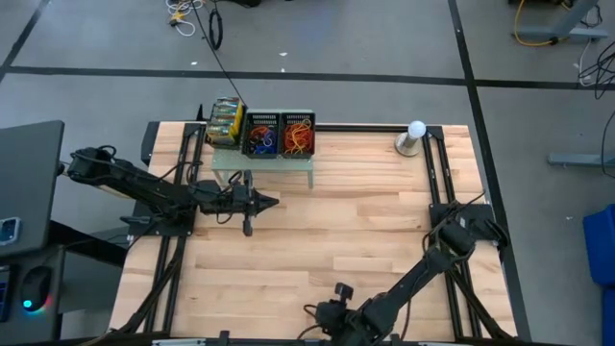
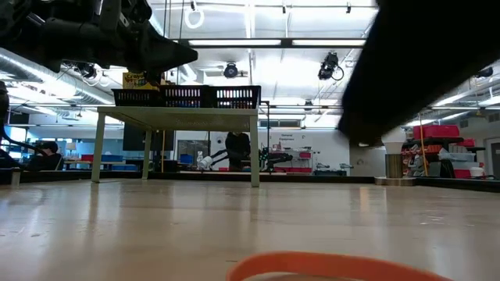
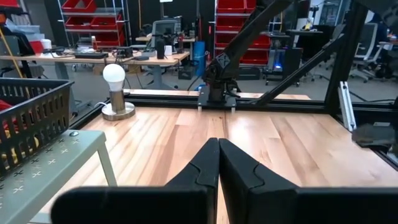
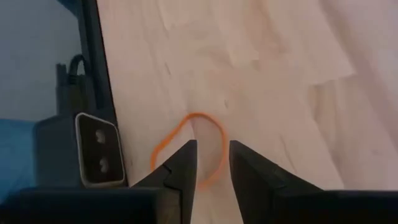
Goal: Pick & Place Office Desk Supplies
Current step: Put the orange rubber band into the right black bin on the shelf
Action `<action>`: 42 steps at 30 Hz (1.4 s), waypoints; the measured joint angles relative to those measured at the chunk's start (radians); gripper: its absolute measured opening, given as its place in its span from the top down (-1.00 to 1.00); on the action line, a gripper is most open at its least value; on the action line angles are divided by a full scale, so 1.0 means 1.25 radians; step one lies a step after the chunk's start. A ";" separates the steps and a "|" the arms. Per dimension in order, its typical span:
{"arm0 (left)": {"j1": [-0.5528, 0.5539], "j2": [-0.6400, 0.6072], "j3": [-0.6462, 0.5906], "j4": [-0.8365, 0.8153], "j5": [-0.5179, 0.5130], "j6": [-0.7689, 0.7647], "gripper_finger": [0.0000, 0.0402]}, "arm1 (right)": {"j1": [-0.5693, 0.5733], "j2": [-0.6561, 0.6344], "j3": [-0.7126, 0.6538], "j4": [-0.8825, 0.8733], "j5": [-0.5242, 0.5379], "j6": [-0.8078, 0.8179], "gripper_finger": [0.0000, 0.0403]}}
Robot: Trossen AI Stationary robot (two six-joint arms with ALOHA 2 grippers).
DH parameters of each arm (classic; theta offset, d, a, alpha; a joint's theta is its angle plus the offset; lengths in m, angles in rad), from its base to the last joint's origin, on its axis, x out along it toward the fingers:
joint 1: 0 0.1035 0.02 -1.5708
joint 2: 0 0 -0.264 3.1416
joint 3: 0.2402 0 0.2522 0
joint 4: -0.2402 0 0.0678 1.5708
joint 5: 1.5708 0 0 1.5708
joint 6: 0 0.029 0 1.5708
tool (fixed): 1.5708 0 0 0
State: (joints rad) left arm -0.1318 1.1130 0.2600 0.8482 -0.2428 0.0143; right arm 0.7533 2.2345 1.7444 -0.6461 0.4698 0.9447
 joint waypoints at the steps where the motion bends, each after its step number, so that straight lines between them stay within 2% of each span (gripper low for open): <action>1: 0.000 0.000 0.000 0.000 0.000 0.000 0.93 | -0.005 0.012 0.006 0.003 -0.006 -0.009 0.49; 8: 0.000 0.000 0.000 -0.008 0.000 0.000 0.93 | -0.043 0.044 0.014 0.020 -0.040 -0.073 0.49; 13: 0.000 0.000 0.000 -0.007 0.000 0.000 0.93 | -0.062 0.044 -0.001 0.048 -0.105 -0.115 0.49; 33: 0.000 0.000 0.000 -0.003 0.000 0.000 0.93 | -0.076 0.072 0.002 0.045 -0.167 -0.176 0.62; 36: 0.000 0.000 0.001 -0.005 0.000 0.000 0.93 | -0.077 0.072 0.002 0.043 -0.161 -0.194 0.70; 42: 0.000 0.000 0.001 -0.005 0.000 0.004 0.93 | -0.083 0.063 -0.001 0.038 -0.170 -0.233 0.97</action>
State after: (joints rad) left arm -0.1314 1.1133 0.2611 0.8417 -0.2432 0.0189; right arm 0.6498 2.3131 1.7435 -0.5991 0.2572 0.6537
